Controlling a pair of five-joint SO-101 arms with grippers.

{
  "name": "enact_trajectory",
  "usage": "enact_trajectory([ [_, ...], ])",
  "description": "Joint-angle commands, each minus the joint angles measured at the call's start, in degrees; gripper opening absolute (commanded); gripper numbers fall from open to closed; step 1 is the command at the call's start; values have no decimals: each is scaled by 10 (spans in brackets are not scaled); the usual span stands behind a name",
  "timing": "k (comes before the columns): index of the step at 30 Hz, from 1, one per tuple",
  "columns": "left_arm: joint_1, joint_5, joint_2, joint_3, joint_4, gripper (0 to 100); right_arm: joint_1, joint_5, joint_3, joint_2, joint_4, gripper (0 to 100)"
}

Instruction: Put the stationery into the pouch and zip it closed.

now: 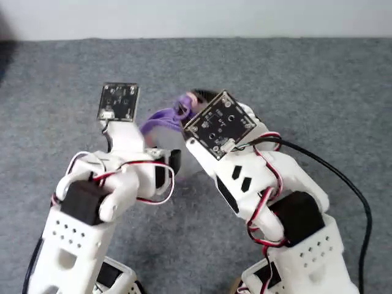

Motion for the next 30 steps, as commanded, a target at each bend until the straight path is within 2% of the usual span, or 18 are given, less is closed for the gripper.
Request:
enact_trajectory([
  [1,8,16,5,-46,2,152,-6,-47,-49,-8,87,7],
  [5,2,15,4,-55,33,152,0,-81,-51,-9,145,7],
  [9,4,15,4,-95,113,152,17,-116,-47,-5,157,7],
  [15,7,11,4,-140,193,152,20,-115,-47,-4,153,7],
  [20,33,-19,4,-140,188,152,20,-135,-48,-3,137,7],
  [25,101,-20,11,-132,141,148,20,-190,-52,-3,176,7],
  [30,113,-20,11,-63,84,148,20,-207,-90,-3,214,7],
])
